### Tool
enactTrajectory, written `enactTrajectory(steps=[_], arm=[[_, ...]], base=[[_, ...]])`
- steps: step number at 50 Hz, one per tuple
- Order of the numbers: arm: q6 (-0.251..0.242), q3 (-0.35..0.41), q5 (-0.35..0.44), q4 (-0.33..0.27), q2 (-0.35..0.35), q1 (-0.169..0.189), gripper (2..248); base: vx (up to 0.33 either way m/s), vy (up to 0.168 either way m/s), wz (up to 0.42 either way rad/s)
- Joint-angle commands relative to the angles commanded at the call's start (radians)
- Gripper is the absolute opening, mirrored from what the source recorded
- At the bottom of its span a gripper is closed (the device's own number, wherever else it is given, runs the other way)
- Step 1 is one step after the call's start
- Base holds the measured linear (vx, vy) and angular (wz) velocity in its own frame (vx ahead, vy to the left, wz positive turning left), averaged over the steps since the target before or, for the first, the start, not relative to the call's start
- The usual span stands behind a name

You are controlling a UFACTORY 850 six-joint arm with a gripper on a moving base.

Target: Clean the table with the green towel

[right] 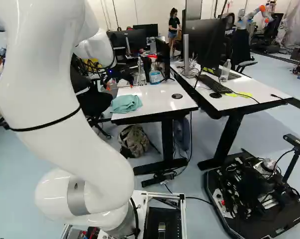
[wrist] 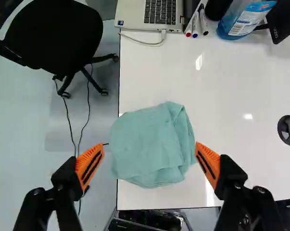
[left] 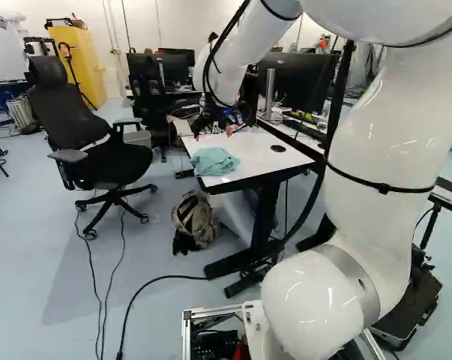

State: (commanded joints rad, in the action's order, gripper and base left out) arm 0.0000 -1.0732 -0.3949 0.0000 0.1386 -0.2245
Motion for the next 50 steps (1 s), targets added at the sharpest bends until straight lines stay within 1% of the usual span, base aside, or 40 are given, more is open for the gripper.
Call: enactTrajectory(steps=[13, 25, 38, 50], arm=[[0.0, 0.015, 0.019, 0.0, -0.006, 0.003, 247], [0.0, 0.042, 0.054, 0.0, -0.018, 0.01, 247], [0.0, 0.085, 0.11, 0.0, -0.036, 0.019, 247], [0.0, 0.138, 0.178, 0.0, -0.059, 0.031, 247]], base=[[0.0, 0.0, 0.0], [0.0, 0.0, 0.0], [0.0, 0.0, 0.0], [0.0, 0.0, 0.0]])
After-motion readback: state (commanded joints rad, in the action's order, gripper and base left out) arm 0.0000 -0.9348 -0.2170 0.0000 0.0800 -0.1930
